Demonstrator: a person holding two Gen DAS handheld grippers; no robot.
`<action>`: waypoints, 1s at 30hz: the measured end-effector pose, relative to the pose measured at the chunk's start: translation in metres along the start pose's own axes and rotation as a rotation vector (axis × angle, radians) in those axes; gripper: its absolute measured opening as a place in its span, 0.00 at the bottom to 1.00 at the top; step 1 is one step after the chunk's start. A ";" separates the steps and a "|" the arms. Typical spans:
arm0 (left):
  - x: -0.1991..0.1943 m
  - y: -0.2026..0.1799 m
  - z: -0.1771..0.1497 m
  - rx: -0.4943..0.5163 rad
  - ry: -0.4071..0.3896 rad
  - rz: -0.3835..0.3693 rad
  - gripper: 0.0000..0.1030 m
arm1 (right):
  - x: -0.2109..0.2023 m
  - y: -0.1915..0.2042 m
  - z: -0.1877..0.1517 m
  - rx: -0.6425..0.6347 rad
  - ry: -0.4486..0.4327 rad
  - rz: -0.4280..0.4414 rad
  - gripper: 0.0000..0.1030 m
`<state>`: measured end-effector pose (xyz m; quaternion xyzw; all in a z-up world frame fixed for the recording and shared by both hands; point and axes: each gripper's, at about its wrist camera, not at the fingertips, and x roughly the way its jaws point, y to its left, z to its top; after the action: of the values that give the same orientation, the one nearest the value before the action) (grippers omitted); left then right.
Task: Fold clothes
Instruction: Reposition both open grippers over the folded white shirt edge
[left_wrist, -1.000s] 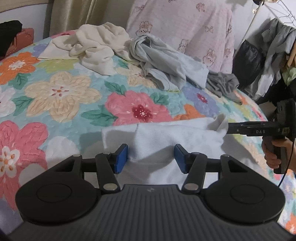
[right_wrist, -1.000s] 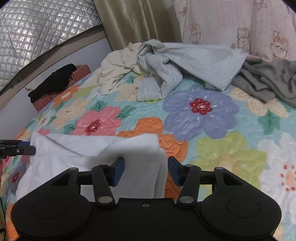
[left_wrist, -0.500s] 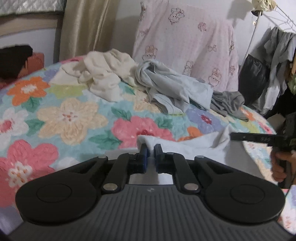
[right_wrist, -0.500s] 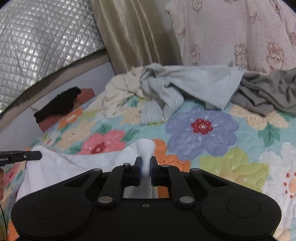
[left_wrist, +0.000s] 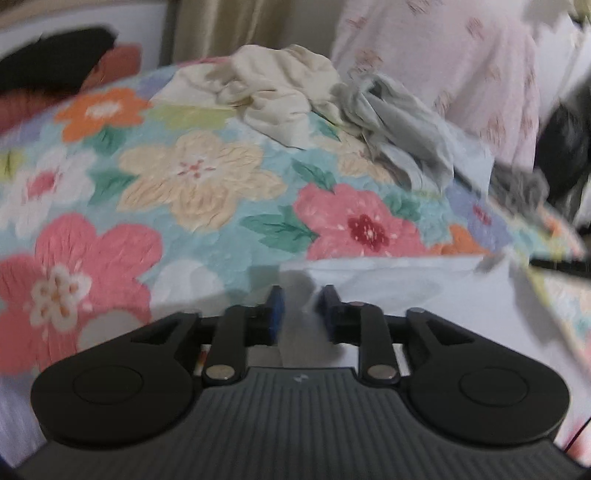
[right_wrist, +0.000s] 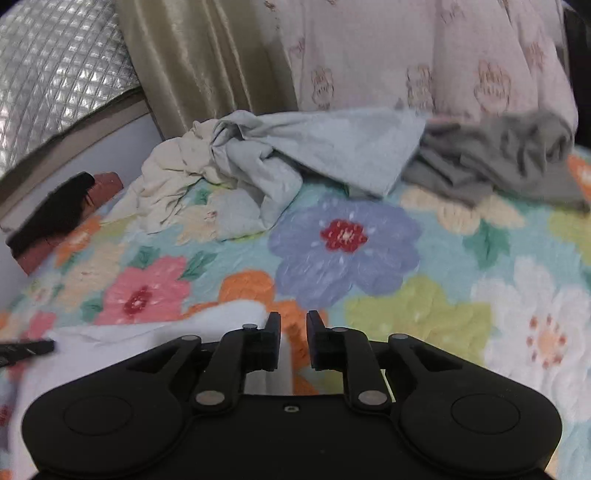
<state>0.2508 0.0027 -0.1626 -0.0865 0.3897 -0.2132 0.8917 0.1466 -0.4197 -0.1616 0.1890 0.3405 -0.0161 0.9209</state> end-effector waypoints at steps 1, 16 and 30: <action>-0.007 0.004 0.002 -0.026 -0.007 -0.006 0.31 | -0.007 0.000 -0.004 0.027 0.008 0.025 0.39; -0.038 -0.017 -0.050 0.000 0.259 0.057 0.51 | -0.051 0.035 -0.117 -0.305 0.081 -0.233 0.54; -0.058 0.045 -0.042 -0.313 0.226 -0.233 0.52 | -0.126 -0.003 -0.123 0.248 0.062 0.077 0.59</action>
<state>0.1994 0.0693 -0.1678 -0.2440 0.5030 -0.2601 0.7873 -0.0269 -0.3912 -0.1683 0.3146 0.3569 -0.0168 0.8794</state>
